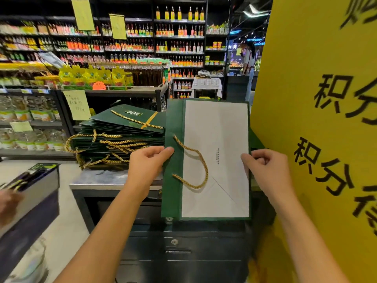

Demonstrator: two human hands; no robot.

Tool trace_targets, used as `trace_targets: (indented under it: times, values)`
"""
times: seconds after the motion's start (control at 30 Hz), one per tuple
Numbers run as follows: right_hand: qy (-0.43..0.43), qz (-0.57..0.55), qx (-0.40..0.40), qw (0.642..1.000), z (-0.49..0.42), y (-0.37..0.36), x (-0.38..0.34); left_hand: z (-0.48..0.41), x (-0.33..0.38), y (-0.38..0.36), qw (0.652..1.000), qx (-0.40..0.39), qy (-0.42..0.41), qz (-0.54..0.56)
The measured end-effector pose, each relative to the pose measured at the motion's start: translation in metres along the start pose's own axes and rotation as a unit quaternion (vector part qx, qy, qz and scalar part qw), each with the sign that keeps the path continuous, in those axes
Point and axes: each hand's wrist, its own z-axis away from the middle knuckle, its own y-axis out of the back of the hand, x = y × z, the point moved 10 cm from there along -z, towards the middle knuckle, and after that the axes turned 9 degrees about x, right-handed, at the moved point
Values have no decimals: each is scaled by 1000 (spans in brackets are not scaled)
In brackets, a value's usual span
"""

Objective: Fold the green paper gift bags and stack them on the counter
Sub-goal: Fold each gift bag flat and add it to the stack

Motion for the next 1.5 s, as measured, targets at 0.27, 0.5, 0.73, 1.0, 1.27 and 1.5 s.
trace_targets:
  times: [0.27,0.5,0.73,1.0,1.27,1.5]
  values:
    - [44,-199,39,978,-4,27,-81,1,81,14,994,11,-86,70]
    - [-54,-381,-41,922,-20,20,-98,4,128,14,983,-64,-146,95]
    - [-58,-304,-78,948,-18,9,-88,1,110,10,980,-107,-53,161]
    - [-63,-251,-70,964,-20,-7,-58,-14,69,7,996,-48,-31,71]
    - [-77,-162,-50,983,-18,-20,-17,-11,20,-15,996,-90,18,3]
    - [111,142,5,984,-8,-29,-22,-9,-13,-21,995,-93,44,-19]
